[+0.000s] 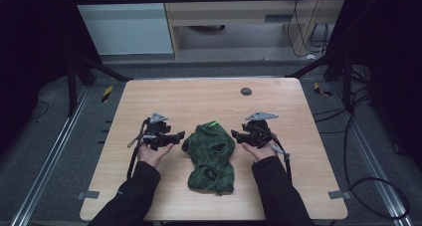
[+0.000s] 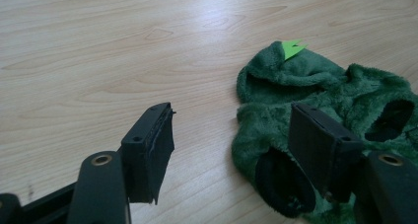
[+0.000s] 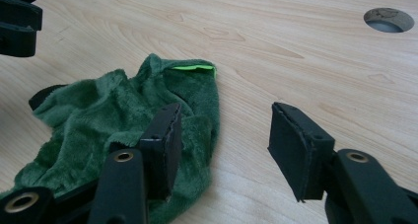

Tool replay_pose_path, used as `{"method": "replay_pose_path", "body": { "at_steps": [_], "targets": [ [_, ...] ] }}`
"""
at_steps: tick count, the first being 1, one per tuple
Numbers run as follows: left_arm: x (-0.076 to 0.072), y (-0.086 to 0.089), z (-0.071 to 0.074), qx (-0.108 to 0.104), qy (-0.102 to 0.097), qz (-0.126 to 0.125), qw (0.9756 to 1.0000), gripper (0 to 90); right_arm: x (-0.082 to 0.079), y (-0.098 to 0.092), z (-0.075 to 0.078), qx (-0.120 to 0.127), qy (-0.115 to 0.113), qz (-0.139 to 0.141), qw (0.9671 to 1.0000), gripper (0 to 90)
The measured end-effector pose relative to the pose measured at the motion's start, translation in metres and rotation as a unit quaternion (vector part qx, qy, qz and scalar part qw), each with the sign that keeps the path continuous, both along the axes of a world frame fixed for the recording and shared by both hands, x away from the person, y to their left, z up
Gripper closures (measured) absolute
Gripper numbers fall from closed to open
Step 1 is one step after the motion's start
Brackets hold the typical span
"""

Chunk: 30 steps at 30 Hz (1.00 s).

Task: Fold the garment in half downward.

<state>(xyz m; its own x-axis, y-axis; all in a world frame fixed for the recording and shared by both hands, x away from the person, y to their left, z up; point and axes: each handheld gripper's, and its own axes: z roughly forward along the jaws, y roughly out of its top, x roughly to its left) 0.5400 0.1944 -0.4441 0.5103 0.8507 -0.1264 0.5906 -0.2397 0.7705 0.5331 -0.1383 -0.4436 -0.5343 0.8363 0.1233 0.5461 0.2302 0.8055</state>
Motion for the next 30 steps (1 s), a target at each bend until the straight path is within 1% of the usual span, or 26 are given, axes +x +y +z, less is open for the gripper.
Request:
{"method": "replay_pose_path", "body": {
  "at_steps": [6, 8, 10, 12, 16, 18, 23, 25, 27, 28, 30],
  "targets": [
    [0.007, -0.011, -0.003, 0.007, 0.001, -0.008, 0.9999, 34.4, 0.006, 0.003, -0.004, -0.003, 0.006, -0.001, 1.0000, 48.6],
    [0.009, -0.014, -0.004, 0.008, 0.004, -0.008, 0.9999, 34.8, 0.008, 0.005, -0.005, -0.004, 0.007, 0.001, 1.0000, 49.1],
    [0.011, -0.016, -0.006, 0.003, 0.005, -0.008, 0.9999, 35.5, 0.010, 0.007, -0.007, -0.005, 0.010, 0.003, 0.9999, 49.5],
    [0.013, -0.018, -0.009, 0.008, 0.006, -0.009, 0.9999, 36.4, 0.012, 0.009, -0.010, -0.008, 0.013, 0.006, 0.9999, 50.1],
    [0.016, -0.019, -0.015, 0.014, 0.014, -0.010, 0.9998, 37.4, 0.014, 0.012, -0.015, -0.014, 0.020, 0.007, 0.9997, 51.4],
    [0.017, -0.020, -0.017, 0.019, 0.015, -0.010, 0.9997, 38.2, 0.015, 0.013, -0.016, -0.013, 0.026, 0.007, 0.9995, 51.9],
    [0.021, -0.022, -0.023, 0.019, 0.025, -0.014, 0.9994, 41.3, 0.017, 0.015, -0.020, -0.018, 0.030, 0.008, 0.9993, 53.0],
    [0.023, -0.023, -0.026, 0.019, 0.032, -0.016, 0.9992, 42.0, 0.018, 0.016, -0.022, -0.019, 0.033, 0.009, 0.9992, 53.5],
    [0.024, -0.025, -0.029, 0.022, 0.038, -0.018, 0.9989, 43.4, 0.018, 0.017, -0.023, -0.022, 0.034, 0.011, 0.9991, 54.6],
    [0.024, -0.026, -0.030, 0.027, 0.039, -0.019, 0.9987, 44.2, 0.019, 0.019, -0.026, -0.023, 0.040, 0.012, 0.9989, 55.3],
    [0.025, -0.028, -0.033, 0.032, 0.042, -0.019, 0.9984, 44.6, 0.019, 0.019, -0.027, -0.026, 0.041, 0.014, 0.9987, 55.6]
  ]
}}
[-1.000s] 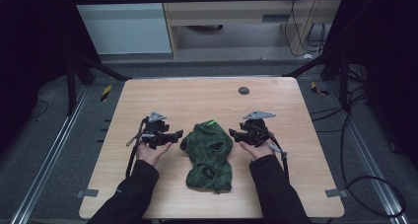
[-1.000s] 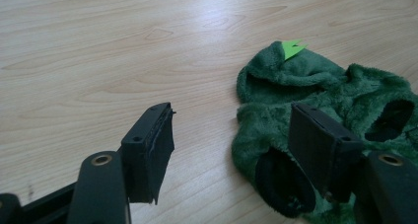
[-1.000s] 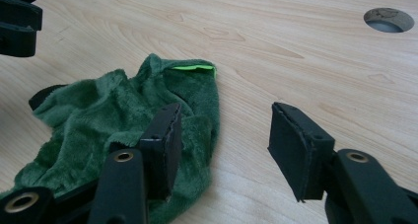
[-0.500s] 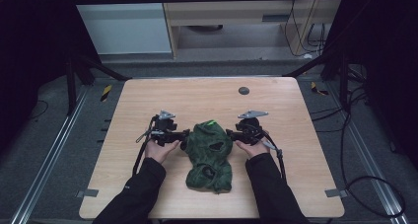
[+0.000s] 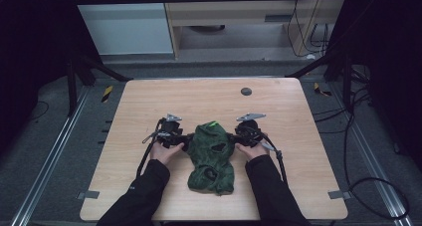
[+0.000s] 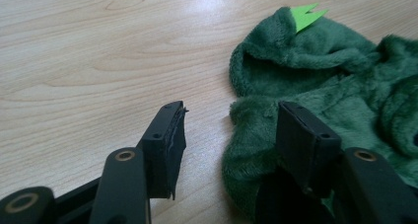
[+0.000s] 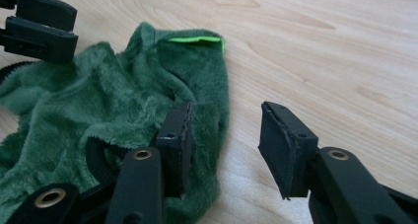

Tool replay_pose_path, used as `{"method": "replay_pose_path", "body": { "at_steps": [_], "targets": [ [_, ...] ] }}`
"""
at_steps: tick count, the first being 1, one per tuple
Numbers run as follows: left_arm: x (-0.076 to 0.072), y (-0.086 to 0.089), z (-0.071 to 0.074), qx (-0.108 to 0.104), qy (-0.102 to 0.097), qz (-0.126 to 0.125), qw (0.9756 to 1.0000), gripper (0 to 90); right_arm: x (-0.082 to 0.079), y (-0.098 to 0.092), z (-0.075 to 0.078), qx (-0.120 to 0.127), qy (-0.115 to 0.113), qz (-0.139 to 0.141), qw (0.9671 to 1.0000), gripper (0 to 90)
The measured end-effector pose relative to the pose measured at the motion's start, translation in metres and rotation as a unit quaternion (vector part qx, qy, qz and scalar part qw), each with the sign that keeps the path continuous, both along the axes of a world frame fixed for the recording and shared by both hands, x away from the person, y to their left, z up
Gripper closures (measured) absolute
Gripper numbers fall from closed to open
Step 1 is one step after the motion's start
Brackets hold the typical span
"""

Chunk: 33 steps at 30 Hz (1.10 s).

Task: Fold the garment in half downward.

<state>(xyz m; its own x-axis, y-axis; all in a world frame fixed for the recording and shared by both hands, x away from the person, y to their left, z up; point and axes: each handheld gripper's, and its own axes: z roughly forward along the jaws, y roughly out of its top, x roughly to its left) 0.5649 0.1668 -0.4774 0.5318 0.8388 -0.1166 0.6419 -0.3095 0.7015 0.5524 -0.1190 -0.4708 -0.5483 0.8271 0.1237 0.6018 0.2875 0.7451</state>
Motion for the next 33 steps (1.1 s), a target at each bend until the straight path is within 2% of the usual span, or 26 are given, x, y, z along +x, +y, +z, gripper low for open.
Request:
{"method": "replay_pose_path", "body": {
  "at_steps": [6, 13, 20, 22, 28, 33],
  "targets": [
    [0.002, -0.004, -0.007, 0.003, 0.020, -0.006, 0.9998, 49.6, 0.001, 0.006, -0.009, -0.017, 0.013, 0.009, 0.9997, 59.3],
    [0.002, -0.008, -0.012, 0.001, 0.032, -0.011, 0.9994, 57.4, 0.002, 0.007, -0.015, -0.017, 0.031, 0.009, 0.9993, 63.0],
    [0.001, -0.011, -0.013, -0.003, 0.035, -0.012, 0.9993, 66.5, 0.002, 0.009, -0.018, -0.022, 0.041, 0.014, 0.9988, 69.1],
    [0.000, -0.013, -0.013, -0.001, 0.037, -0.016, 0.9992, 72.8, 0.002, 0.009, -0.020, -0.025, 0.045, 0.015, 0.9986, 71.9],
    [-0.002, -0.017, -0.013, 0.004, 0.038, -0.017, 0.9991, 83.2, 0.002, 0.012, -0.022, -0.028, 0.040, 0.018, 0.9986, 79.9],
    [-0.004, -0.019, -0.011, 0.011, 0.032, -0.020, 0.9992, 86.5, 0.001, 0.012, -0.022, -0.024, 0.045, 0.013, 0.9986, 83.5]
  ]
}}
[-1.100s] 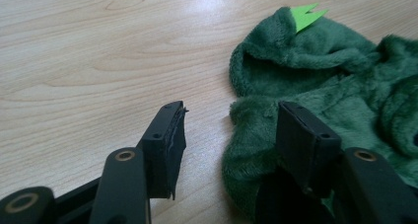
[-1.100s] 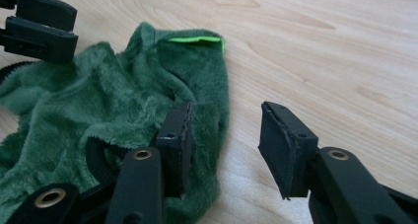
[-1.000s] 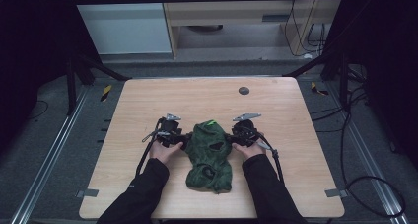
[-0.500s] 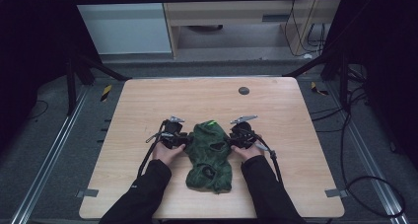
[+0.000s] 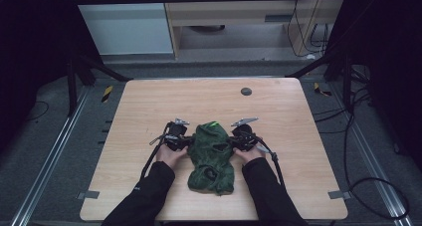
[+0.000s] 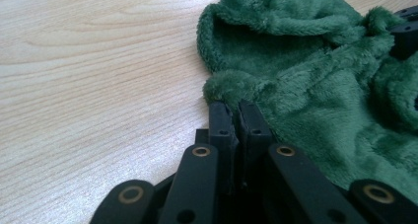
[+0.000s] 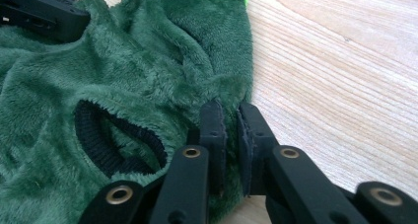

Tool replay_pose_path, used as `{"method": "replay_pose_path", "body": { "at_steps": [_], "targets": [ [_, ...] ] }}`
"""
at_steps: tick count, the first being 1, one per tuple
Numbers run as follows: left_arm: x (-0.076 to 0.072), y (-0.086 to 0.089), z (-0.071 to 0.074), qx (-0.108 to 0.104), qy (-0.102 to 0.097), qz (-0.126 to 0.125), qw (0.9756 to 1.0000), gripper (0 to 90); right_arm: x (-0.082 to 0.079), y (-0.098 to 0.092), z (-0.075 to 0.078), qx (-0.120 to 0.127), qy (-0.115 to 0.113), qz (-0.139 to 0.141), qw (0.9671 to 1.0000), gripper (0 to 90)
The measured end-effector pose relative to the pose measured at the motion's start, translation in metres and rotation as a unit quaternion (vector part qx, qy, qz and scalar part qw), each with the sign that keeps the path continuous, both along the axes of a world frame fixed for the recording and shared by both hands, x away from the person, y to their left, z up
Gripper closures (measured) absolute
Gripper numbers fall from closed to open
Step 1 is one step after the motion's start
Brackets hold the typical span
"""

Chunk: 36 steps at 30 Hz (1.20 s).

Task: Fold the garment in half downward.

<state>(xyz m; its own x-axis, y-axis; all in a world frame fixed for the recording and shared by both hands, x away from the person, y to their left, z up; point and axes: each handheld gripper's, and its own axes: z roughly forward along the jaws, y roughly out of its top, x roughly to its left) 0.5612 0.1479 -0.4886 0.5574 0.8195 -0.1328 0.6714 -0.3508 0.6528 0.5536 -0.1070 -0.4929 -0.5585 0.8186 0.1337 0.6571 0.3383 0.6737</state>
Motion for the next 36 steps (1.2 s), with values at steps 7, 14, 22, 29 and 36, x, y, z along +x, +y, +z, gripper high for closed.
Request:
{"method": "replay_pose_path", "body": {
  "at_steps": [7, 14, 22, 29, 36],
  "targets": [
    [-0.005, 0.000, 0.009, -0.004, -0.014, -0.006, 0.9999, 87.6, -0.002, -0.001, 0.004, 0.004, -0.011, 0.003, 0.9999, 85.9],
    [-0.011, 0.002, 0.019, -0.013, -0.024, -0.011, 0.9996, 87.7, -0.008, -0.004, 0.014, 0.012, -0.025, 0.010, 0.9996, 85.9],
    [-0.022, 0.003, 0.035, -0.032, -0.045, -0.020, 0.9983, 87.7, -0.015, -0.009, 0.027, 0.027, -0.047, 0.015, 0.9984, 86.0],
    [-0.028, 0.006, 0.043, -0.038, -0.053, -0.026, 0.9975, 87.7, -0.019, -0.009, 0.037, 0.029, -0.062, 0.024, 0.9973, 86.0],
    [-0.037, 0.011, 0.050, -0.047, -0.060, -0.031, 0.9966, 87.7, -0.022, -0.008, 0.044, 0.028, -0.076, 0.035, 0.9960, 85.9]
  ]
}}
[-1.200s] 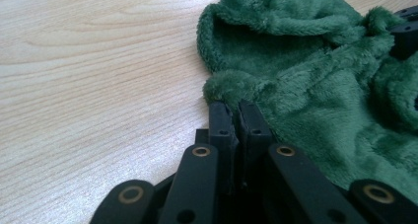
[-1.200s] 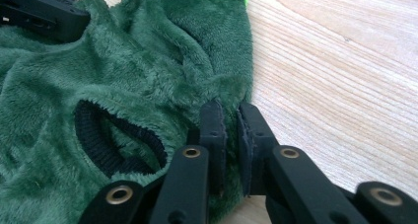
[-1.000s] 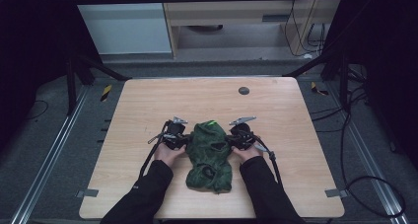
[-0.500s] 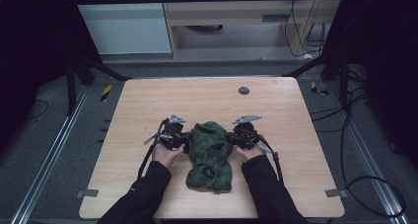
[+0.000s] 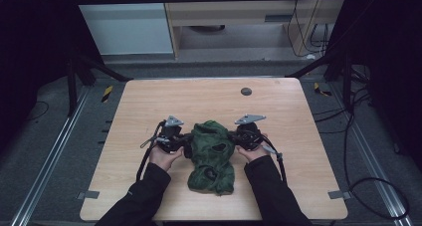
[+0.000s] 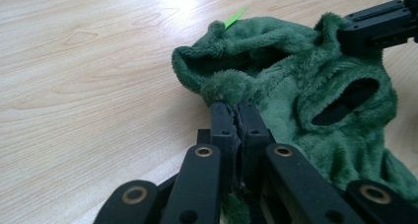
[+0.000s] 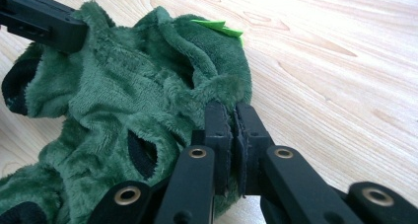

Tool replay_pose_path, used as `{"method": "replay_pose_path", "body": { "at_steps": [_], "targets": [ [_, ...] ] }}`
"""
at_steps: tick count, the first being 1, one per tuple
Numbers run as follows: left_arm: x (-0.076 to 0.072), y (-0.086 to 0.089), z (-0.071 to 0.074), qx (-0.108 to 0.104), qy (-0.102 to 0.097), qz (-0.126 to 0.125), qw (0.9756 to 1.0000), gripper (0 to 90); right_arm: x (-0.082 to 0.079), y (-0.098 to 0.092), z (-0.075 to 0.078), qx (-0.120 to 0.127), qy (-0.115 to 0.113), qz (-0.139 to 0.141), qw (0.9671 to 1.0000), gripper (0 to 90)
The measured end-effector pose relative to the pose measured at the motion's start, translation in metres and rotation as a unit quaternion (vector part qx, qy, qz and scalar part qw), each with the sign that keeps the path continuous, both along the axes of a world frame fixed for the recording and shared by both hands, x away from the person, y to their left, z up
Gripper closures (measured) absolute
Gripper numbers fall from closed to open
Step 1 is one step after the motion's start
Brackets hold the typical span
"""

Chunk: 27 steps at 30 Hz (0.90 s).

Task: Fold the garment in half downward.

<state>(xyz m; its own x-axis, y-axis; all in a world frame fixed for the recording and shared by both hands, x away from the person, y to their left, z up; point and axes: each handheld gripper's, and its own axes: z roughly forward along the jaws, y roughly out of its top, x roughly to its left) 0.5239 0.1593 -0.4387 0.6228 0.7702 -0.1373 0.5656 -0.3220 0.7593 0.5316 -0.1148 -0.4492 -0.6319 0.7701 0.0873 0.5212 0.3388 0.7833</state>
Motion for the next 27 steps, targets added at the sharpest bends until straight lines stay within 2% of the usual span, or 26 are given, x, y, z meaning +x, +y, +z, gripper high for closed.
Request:
{"method": "replay_pose_path", "body": {
  "at_steps": [10, 14, 27],
  "targets": [
    [-0.016, 0.008, 0.011, -0.012, -0.013, -0.008, 0.9998, 87.7, -0.011, 0.003, 0.010, 0.003, -0.015, 0.014, 0.9998, 85.9],
    [-0.020, 0.010, 0.010, -0.008, -0.012, -0.012, 0.9998, 87.7, -0.017, 0.002, 0.014, 0.005, -0.020, 0.020, 0.9996, 85.9],
    [-0.040, 0.012, 0.012, -0.012, -0.012, -0.024, 0.9996, 87.7, -0.037, 0.000, 0.017, 0.003, -0.031, 0.037, 0.9988, 85.8]
  ]
}}
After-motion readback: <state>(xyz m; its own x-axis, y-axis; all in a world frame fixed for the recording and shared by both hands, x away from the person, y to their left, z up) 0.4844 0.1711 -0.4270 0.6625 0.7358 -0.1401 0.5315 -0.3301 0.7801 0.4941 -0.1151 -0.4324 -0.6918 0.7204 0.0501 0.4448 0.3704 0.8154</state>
